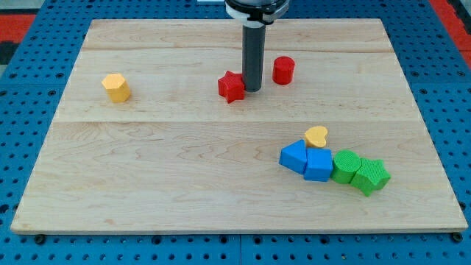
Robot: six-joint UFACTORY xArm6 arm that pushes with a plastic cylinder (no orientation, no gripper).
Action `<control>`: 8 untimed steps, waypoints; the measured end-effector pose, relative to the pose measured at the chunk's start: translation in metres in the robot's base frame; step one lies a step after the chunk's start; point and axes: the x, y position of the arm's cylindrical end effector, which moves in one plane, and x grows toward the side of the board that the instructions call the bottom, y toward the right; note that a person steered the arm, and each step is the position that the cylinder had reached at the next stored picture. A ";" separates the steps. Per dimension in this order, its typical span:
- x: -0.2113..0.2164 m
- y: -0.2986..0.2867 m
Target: Separate the blue triangle from the group of blocks
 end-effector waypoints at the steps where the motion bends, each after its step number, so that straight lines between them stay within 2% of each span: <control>1: -0.001 0.002; 3: 0.000 0.003; 5: 0.003 0.037; 7: 0.088 0.062; 8: 0.099 -0.013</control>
